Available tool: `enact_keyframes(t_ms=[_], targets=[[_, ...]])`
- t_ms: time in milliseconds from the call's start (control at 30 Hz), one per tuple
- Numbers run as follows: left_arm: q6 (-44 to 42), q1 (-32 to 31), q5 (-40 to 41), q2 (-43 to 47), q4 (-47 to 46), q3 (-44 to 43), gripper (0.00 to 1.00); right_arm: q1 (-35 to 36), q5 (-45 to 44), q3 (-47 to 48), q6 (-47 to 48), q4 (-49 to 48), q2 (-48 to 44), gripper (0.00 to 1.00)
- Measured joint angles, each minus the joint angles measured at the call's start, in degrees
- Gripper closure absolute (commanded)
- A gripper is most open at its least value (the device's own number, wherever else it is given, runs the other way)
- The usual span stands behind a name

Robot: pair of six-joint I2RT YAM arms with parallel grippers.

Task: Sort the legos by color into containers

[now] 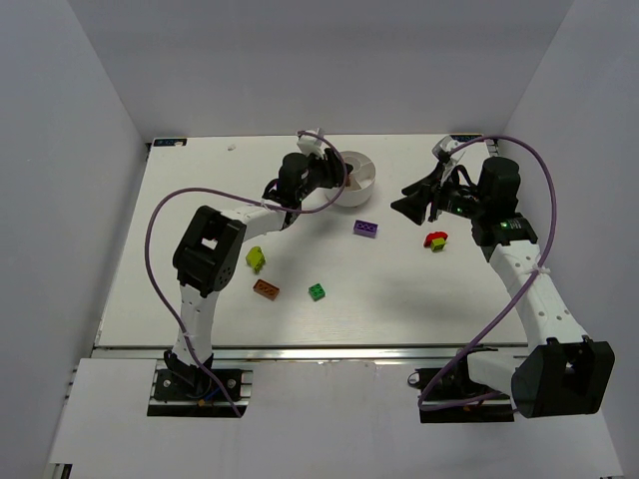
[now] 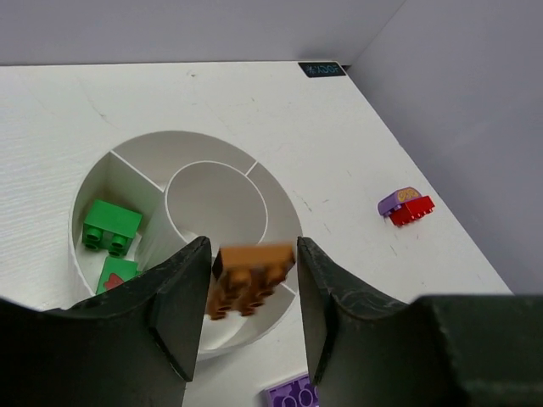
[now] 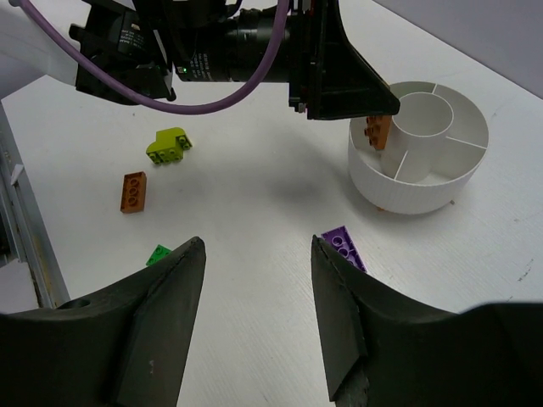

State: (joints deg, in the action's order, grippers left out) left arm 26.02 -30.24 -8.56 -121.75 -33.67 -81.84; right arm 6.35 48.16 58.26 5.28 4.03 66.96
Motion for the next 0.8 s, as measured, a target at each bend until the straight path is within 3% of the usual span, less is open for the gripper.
enact_keyframes(t_ms=[133, 400, 533, 567, 600, 667, 700, 767, 800], targets=[[-0.5, 0.0, 0.0, -0.2, 0.9, 0.0, 0.39, 0.0, 0.0, 0.0, 0.0, 0.0, 0.0, 0.42], [-0.6, 0.0, 0.7, -0.6, 1.9, 0.2, 0.41, 0.0, 0.1, 0.0, 0.2, 0.0, 0.0, 0.41], [-1.2, 0.0, 1.3, 2.1, 2.5, 3.6, 0.61, -0.1, 1.8, 0.0, 2.4, 1.0, 0.0, 0.41], [-1.4, 0.1, 1.4, 3.5, 3.3, 4.8, 0.75, -0.1, 2.7, 0.0, 3.5, 1.9, 0.0, 0.41], [-1.6, 0.2, 1.5, 5.7, 4.3, 6.4, 0.83, -0.1, 3.6, 0.0, 4.7, 3.0, 0.0, 0.41], [-1.6, 0.6, 1.7, 11.7, 7.7, 10.2, 0.97, 0.4, 5.2, 0.0, 7.5, 5.7, 0.3, 0.4], [-1.3, 0.9, 1.7, 15.8, 9.0, 12.3, 1.0, 0.9, 5.4, 0.1, 9.3, 7.4, 0.6, 0.33], [0.2, 1.8, 2.3, 25.2, 12.5, 17.2, 1.0, 2.6, 5.0, 0.1, 12.0, 10.8, 1.3, 0.16], [2.1, 2.6, 3.3, 30.8, 14.2, 20.1, 0.79, 4.0, 4.1, 0.1, 13.3, 12.4, 1.7, 0.11]])
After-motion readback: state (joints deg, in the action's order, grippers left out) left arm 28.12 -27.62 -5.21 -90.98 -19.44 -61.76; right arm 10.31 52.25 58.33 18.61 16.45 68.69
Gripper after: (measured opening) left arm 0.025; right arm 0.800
